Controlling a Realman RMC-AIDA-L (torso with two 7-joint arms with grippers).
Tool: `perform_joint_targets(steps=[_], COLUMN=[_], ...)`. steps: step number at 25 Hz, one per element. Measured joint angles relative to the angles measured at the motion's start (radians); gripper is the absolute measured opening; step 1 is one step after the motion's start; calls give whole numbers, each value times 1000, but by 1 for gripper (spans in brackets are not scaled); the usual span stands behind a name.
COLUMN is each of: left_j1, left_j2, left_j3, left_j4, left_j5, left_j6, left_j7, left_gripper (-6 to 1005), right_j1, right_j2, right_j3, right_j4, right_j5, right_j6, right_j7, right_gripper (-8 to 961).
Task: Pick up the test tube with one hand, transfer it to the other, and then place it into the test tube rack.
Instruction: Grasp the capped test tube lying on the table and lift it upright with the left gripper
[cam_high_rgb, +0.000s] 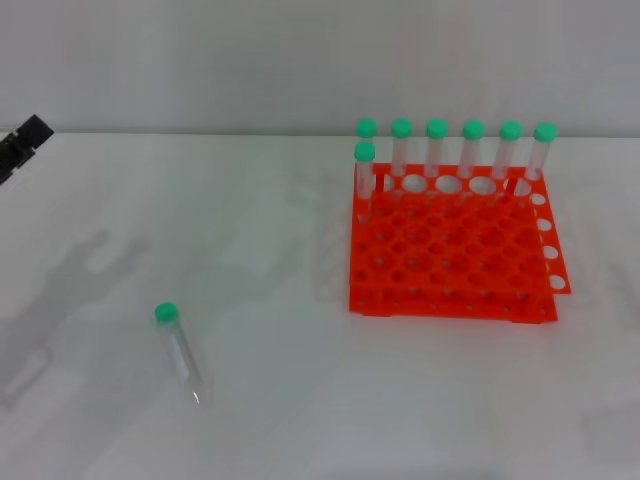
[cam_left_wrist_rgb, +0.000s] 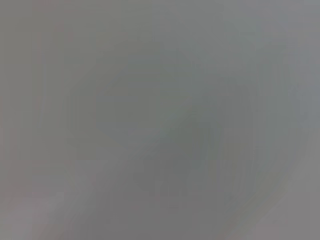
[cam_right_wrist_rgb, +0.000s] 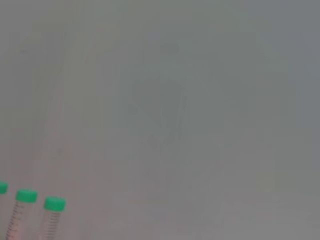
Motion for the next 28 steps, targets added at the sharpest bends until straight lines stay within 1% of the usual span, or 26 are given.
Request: perform_joint_targets(steps=[3,6,9,12,14,15,18,21,25,28], left_j1=[-49,-109,-172,-227,-271,-288,-350,-416,-505,-555], left_j2=[9,32,50,73,100,112,158,191,209,223], left_j3=[0,1,1,2,2,2,3,3,5,5], left_j4=[-83,-163,-234,-280,-302,-309,-315,-308,-282,-219], left_j5=[90,236,377,487,571,608,737,884,1099,1228], left_j6=[-4,-7,0,10,24,32,63,85,94,93], left_j7=[-120,-269,-382,-480,-553,-582,-670,-732,-794,-852], left_gripper=[884,884,880,875,875,875,874,875,875,875], right_j1=[6,6,7,8,8,8,8,8,8,9], right_j2=[0,0,-1,-1,-2,-2,-2,-2,-1,-1], right_j3=[0,0,0,0,0,0,0,0,0,0], right_j4=[0,-1,-6,-11,-14,-15,-17,-19,-28,-45], right_j5=[15,32,45,48,56,59,68,84,97,97], right_j6=[17,25,35,37,38,38,39,40,36,36], right_j7=[0,0,0,0,0,0,-6,-27,-47,-48], right_gripper=[528,528,528,528,528,528,528,528,528,528])
